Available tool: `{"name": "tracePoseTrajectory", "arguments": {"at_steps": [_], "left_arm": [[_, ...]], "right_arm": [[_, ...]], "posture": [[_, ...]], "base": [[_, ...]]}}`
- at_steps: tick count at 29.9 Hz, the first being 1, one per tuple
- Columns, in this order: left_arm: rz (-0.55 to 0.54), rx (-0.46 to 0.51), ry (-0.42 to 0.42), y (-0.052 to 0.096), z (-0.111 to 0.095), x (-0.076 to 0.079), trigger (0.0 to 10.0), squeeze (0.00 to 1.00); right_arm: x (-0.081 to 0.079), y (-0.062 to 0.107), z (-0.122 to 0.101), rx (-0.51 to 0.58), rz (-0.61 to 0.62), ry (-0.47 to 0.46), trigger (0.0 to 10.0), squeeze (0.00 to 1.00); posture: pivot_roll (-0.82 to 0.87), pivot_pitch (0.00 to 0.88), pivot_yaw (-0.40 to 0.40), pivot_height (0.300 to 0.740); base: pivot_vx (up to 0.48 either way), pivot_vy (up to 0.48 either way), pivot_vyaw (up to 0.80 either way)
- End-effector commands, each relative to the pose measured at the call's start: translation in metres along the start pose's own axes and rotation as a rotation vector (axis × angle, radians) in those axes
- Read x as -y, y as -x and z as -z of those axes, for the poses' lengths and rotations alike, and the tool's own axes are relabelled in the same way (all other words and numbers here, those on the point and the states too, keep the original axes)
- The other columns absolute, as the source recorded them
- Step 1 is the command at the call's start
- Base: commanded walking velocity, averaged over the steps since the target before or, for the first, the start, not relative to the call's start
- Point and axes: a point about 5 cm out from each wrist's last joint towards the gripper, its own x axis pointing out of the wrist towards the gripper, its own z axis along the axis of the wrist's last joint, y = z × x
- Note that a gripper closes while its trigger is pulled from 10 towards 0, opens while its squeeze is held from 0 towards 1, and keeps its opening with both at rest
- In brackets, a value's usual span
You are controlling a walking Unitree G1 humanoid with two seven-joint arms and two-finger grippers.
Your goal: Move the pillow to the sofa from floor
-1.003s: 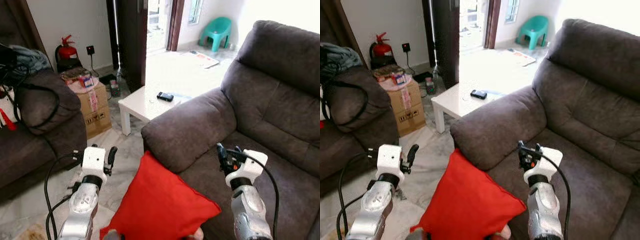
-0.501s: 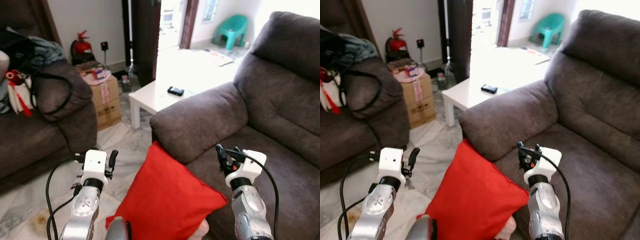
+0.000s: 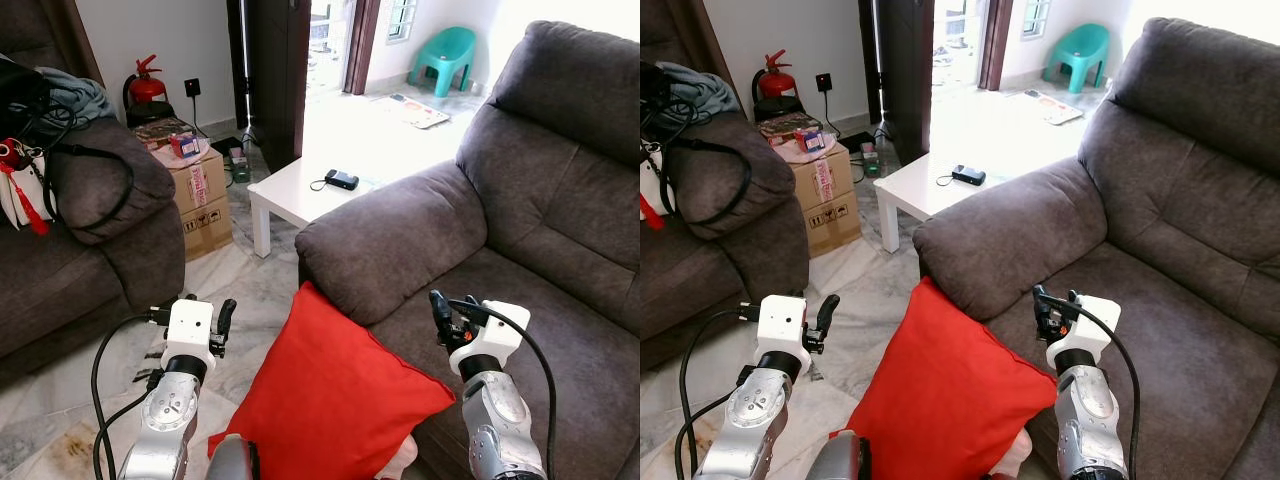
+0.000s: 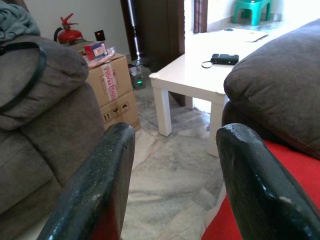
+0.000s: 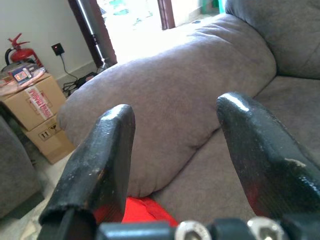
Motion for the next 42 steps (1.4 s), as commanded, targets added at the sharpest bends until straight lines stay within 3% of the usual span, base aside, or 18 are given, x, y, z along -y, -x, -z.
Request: {"name": "tracePoseTrajectory", "arguments": {"at_steps": [1, 3, 22, 34, 42], "left_arm": [[0.007, -0.007, -0.003, -0.001, 0.000, 0.002, 10.0, 0.00], [0.005, -0.008, -0.002, -0.001, 0.000, 0.002, 10.0, 0.00], [-0.028, -0.014, 0.011, -0.003, 0.001, -0.002, 10.0, 0.00], [-0.066, -0.019, 0.074, -0.005, 0.002, -0.004, 10.0, 0.00], [-0.088, -0.012, 0.073, -0.006, 0.000, -0.006, 10.0, 0.00]], "right_arm": [[-0.001, -0.003, -0.002, -0.007, -0.009, 0.009, 10.0, 0.00], [-0.001, -0.004, -0.002, -0.006, -0.009, 0.007, 10.0, 0.00], [-0.006, -0.007, -0.003, -0.009, -0.036, 0.022, 10.0, 0.00], [-0.018, -0.023, -0.006, -0.035, -0.076, 0.035, 10.0, 0.00], [-0.026, -0.031, -0.008, -0.043, -0.105, 0.030, 10.0, 0.00]], "posture": [[0.06, 0.000, -0.091, 0.617], [0.06, 0.000, -0.091, 0.599], [0.07, 0.000, -0.104, 0.599], [0.07, 0.000, -0.122, 0.599], [0.08, 0.000, -0.140, 0.599]], "base": [[0.000, 0.000, 0.00], [0.000, 0.000, 0.00], [0.000, 0.000, 0.00], [0.000, 0.000, 0.00], [0.000, 0.000, 0.00]]}}
